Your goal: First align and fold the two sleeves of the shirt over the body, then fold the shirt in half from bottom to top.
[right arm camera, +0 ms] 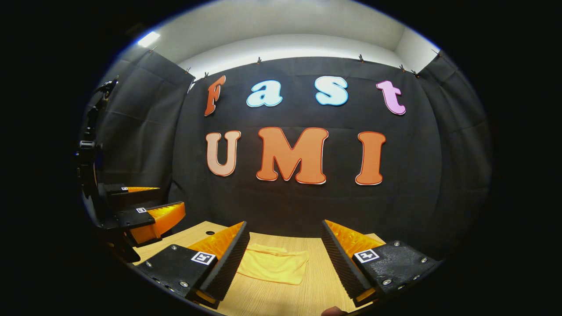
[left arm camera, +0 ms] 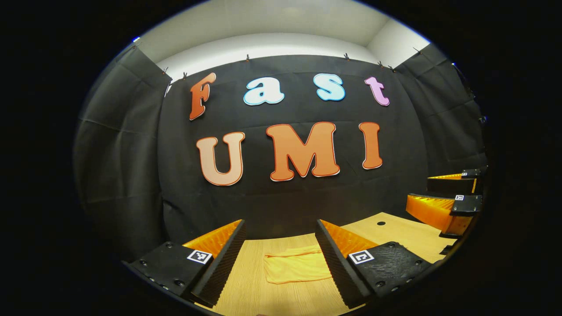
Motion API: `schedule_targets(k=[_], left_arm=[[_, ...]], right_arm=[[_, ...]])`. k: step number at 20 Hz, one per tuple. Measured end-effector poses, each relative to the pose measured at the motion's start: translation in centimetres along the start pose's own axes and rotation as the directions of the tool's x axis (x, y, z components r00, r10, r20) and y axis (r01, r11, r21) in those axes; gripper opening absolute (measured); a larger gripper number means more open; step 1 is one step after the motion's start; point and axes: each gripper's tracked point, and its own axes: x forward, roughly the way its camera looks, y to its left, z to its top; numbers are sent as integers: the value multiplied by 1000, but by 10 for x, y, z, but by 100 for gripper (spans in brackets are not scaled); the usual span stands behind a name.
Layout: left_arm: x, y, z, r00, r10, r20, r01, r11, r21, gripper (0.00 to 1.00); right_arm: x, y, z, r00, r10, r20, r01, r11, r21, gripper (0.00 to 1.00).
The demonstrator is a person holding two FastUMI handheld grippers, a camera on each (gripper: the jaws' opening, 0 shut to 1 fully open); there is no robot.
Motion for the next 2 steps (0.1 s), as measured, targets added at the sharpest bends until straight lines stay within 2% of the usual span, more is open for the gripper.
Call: schedule_targets(k=[2], left_arm=[[-2,1,-3,1000,6,-4,-6,1000,9,97]], right_arm=[[-1,3,-1,1000,8,-2,-8,1000,-4,99]])
